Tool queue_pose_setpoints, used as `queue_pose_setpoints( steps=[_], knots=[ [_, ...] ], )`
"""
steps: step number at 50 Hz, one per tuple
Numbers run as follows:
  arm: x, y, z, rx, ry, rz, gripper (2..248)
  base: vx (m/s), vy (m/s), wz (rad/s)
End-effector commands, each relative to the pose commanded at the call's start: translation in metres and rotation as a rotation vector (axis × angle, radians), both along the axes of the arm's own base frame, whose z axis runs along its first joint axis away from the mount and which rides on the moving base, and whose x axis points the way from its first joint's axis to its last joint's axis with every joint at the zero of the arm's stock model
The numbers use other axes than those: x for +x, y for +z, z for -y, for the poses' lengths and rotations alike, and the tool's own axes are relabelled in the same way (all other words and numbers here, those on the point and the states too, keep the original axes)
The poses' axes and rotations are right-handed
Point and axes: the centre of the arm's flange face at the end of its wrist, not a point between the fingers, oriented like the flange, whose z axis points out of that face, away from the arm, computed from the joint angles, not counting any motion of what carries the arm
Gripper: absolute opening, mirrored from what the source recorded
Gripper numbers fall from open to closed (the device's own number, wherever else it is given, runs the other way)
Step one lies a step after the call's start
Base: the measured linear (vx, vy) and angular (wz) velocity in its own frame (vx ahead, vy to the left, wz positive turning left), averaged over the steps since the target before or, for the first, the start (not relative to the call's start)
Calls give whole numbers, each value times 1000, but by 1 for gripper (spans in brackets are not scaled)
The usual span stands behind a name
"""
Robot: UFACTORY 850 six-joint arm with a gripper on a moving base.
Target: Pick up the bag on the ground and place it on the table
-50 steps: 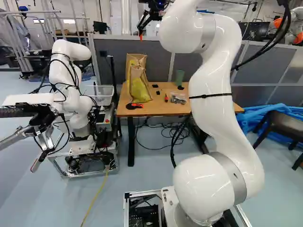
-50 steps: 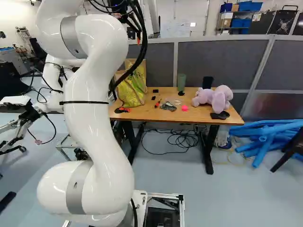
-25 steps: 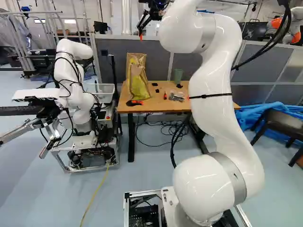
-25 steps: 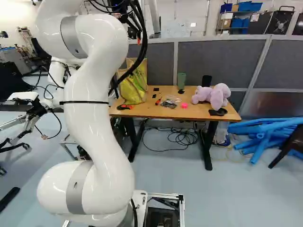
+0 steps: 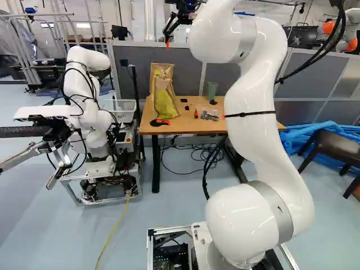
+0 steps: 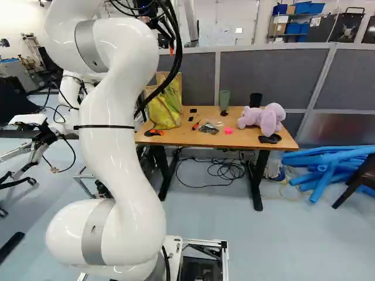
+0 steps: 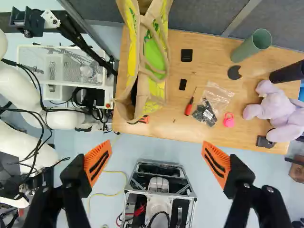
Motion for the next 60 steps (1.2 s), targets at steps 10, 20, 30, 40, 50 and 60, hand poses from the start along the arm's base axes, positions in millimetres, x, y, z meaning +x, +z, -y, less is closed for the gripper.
queue_pose_setpoints(
  steps=[10,20,30,40,50,60],
  knots=[
    [1,-2,0,1,-1,6,247,0,0,0],
    [3,-6,1,2,-2,16,247,0,0,0],
    [5,-11,2,3,-3,31,247,0,0,0],
    [7,-19,3,5,-5,50,247,0,0,0],
    [9,-28,5,8,-8,74,247,0,0,0],
    [11,-40,7,11,-11,102,247,0,0,0]
  ],
)
